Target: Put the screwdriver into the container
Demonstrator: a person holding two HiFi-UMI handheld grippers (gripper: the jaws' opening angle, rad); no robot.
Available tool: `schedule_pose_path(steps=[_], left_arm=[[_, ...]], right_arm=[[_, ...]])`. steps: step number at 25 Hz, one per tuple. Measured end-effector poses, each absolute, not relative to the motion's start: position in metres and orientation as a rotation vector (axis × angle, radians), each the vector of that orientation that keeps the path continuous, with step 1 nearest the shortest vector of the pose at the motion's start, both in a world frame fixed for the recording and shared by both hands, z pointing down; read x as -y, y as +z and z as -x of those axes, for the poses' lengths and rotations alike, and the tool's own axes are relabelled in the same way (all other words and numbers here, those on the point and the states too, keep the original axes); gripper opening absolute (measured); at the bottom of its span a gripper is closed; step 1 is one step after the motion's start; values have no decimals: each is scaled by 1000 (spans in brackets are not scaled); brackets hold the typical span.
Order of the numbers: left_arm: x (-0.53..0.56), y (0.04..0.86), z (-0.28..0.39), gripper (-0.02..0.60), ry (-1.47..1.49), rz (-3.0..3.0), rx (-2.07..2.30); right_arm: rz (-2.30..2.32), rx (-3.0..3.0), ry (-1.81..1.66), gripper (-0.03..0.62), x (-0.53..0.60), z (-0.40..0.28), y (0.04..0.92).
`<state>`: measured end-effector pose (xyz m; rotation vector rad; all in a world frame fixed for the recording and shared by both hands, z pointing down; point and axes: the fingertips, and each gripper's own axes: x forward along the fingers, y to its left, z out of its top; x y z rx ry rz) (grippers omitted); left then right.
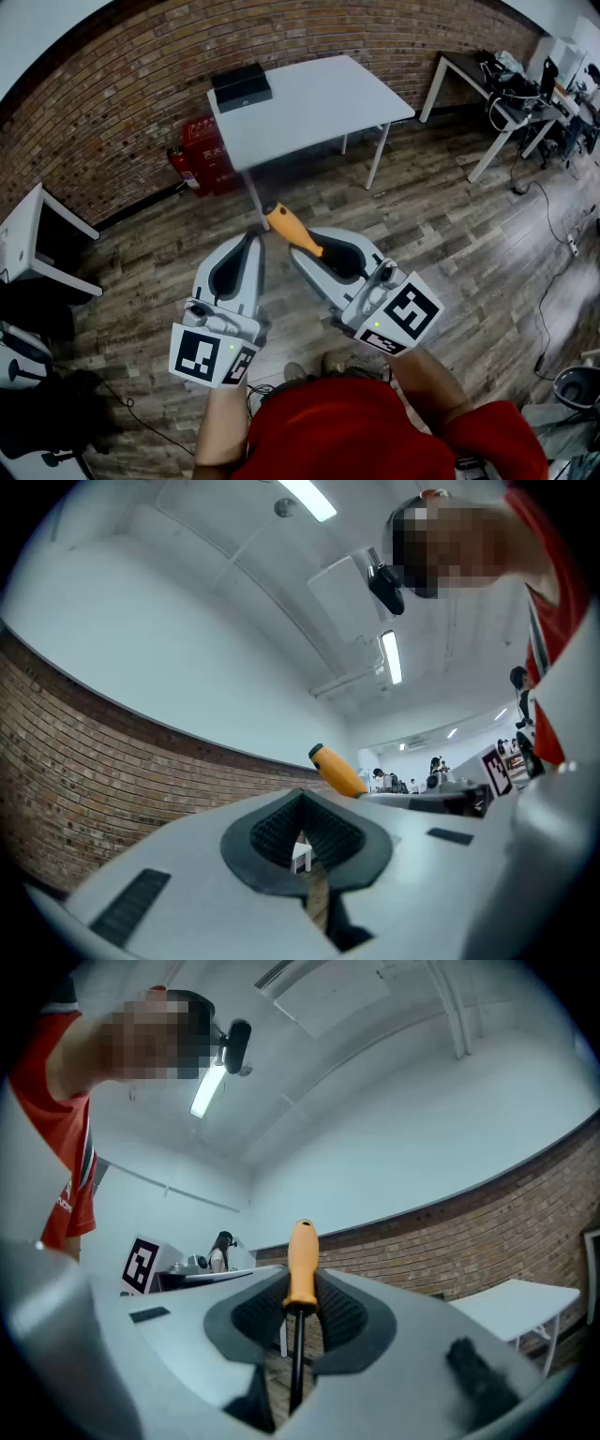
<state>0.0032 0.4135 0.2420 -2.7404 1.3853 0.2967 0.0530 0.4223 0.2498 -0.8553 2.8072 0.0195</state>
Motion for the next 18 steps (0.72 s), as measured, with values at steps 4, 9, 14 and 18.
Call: schedule_pose_path(steps=[4, 9, 14, 18], left_arm=[[-415, 241, -5, 12, 299, 2744, -1382], [-417, 244, -7, 12, 292, 2745, -1385], [-414, 247, -8, 12, 282, 2732, -1409], [-408, 246, -10, 12, 267, 2718, -1426]], right_arm=[[850, -2814, 21, 89, -424, -53, 249], [845, -2817, 18, 89, -427, -54, 251], [826, -2818, -4, 89, -423, -60, 254], [804, -2826, 10, 89, -418, -64, 250]])
